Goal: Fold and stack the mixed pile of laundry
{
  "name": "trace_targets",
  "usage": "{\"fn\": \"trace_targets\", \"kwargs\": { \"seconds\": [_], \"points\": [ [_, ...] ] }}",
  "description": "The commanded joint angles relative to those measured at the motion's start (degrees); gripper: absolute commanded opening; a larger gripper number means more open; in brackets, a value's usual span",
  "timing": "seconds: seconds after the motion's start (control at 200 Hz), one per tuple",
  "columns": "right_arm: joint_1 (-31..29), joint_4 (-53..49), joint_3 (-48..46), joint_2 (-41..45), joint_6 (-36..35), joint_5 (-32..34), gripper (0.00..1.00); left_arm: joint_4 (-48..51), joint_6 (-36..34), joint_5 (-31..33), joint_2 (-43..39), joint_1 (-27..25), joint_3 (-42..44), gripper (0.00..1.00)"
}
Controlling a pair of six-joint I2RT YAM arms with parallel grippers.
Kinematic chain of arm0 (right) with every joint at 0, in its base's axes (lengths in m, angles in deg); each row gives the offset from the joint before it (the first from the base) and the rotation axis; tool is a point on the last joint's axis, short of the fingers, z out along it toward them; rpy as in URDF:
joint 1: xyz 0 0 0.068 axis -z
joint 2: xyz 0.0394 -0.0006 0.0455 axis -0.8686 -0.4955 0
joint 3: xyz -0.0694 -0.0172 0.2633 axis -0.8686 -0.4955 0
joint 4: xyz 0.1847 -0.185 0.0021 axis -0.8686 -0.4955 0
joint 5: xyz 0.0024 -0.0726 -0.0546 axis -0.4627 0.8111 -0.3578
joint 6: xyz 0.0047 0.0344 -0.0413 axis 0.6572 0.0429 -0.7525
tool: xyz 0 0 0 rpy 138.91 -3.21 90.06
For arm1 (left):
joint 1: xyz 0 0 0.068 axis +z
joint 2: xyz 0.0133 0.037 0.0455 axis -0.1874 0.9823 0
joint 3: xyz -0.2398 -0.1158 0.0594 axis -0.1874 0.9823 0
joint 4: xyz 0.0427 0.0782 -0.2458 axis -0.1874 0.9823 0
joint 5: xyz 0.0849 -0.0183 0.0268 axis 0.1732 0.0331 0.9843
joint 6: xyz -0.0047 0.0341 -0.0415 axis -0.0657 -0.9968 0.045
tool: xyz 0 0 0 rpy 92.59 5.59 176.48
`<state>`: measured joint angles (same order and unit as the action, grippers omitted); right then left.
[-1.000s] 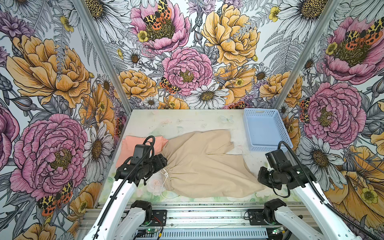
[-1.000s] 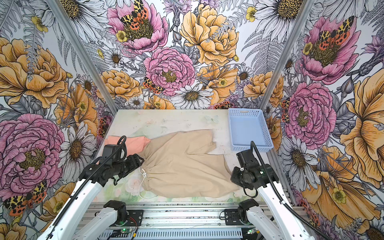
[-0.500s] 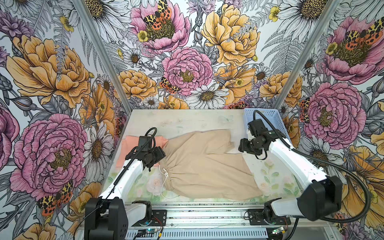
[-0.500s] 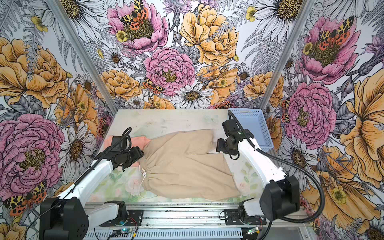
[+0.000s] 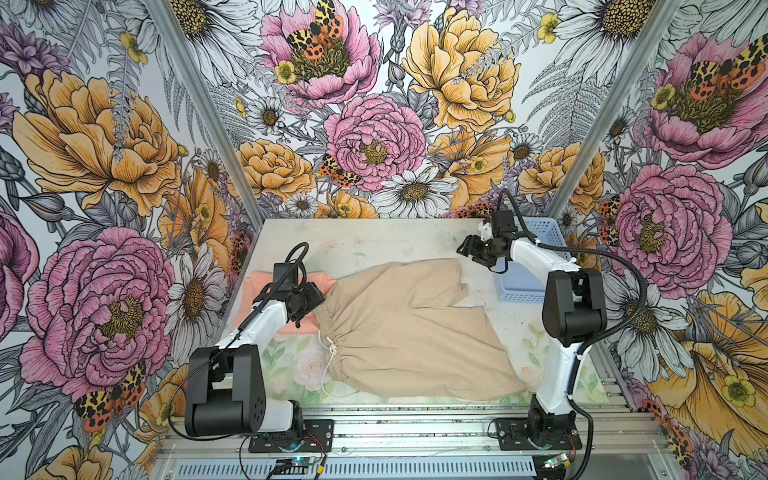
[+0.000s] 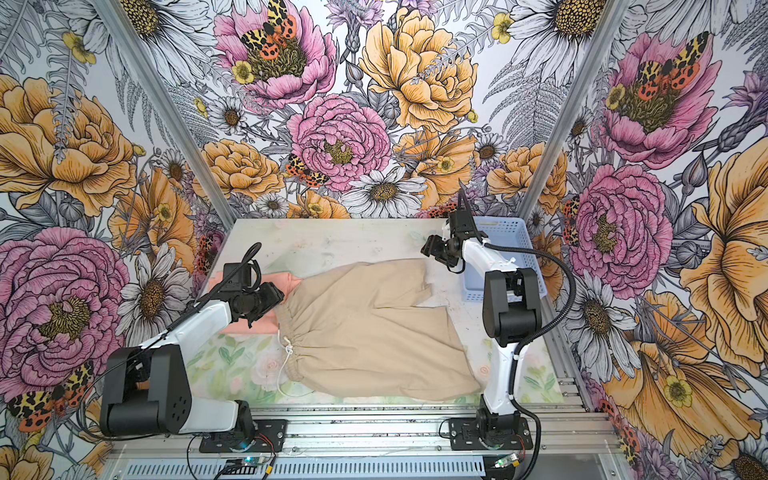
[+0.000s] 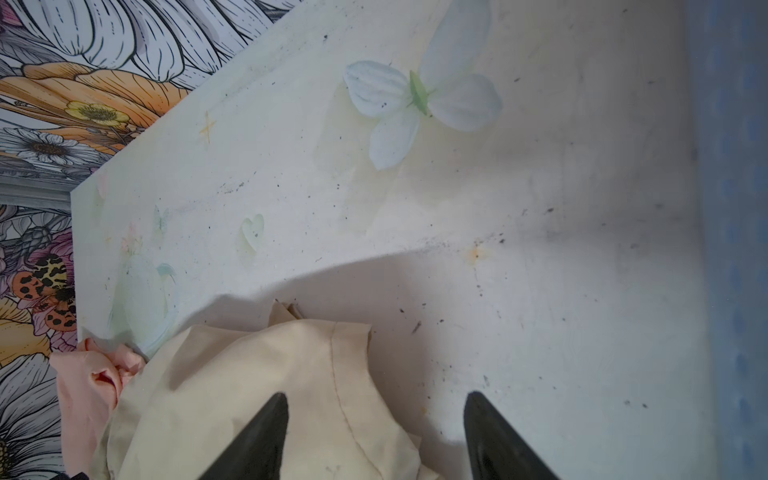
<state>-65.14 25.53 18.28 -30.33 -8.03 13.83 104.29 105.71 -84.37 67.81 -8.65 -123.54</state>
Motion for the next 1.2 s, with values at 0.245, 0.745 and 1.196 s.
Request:
{"fn": "trace_targets", "kwargs": {
  "seconds": [0.245,0.745,1.196],
  "points": [
    [0.1,2.76,0.36,1.28,0.48,-3.69,0.69,3.24,-1.18,-0.67,-1.34,-1.01,-1.3,0.56],
    [0.19,3.3,-1.77,2.73,0.12,-3.54,0.7,3.0,-1.09,-0.47,2.85,-3.34,-4.69,0.42],
    [0.84,3.94,-2.59,2.33,0.26,-3.88,0.7,2.74,-2.22,-1.74,5.95,-4.17,-4.21,0.29]
  ]
}}
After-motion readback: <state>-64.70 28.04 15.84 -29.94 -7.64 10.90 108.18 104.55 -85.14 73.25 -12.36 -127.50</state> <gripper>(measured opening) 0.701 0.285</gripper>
